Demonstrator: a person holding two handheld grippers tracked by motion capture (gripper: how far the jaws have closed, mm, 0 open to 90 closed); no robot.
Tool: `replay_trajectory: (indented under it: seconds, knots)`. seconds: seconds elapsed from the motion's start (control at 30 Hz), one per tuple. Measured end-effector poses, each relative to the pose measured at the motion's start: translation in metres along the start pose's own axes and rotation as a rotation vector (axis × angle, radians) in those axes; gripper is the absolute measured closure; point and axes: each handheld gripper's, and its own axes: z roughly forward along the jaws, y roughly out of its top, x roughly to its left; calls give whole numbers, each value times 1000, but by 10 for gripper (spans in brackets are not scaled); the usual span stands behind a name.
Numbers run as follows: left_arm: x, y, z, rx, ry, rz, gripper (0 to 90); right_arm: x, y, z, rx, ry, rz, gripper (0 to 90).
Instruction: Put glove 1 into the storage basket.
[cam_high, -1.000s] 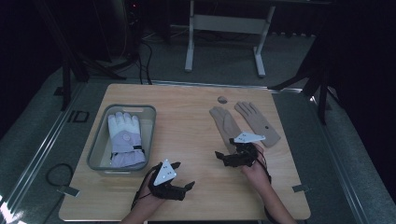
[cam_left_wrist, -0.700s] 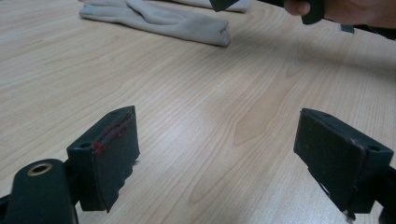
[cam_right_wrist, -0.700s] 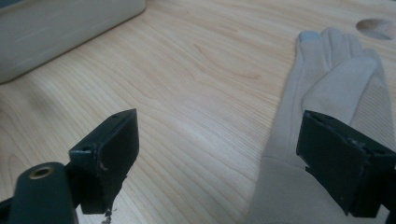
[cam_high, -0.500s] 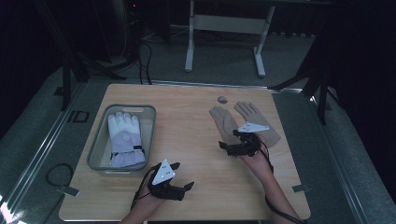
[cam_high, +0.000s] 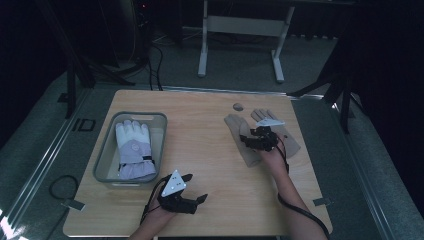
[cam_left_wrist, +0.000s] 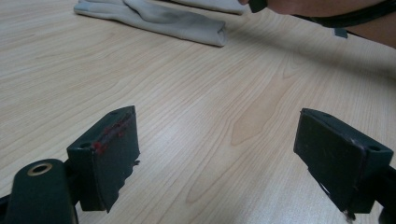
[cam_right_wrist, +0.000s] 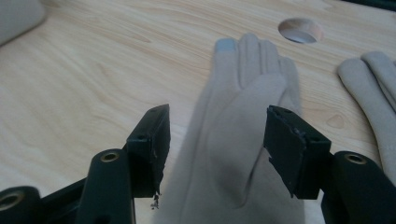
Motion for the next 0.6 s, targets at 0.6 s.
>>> replay_trajectory:
  seconds: [0.6]
  knots:
    - [-1, 0, -2, -13, -6, 3, 140, -11, -11, 34, 92, -44, 9, 557]
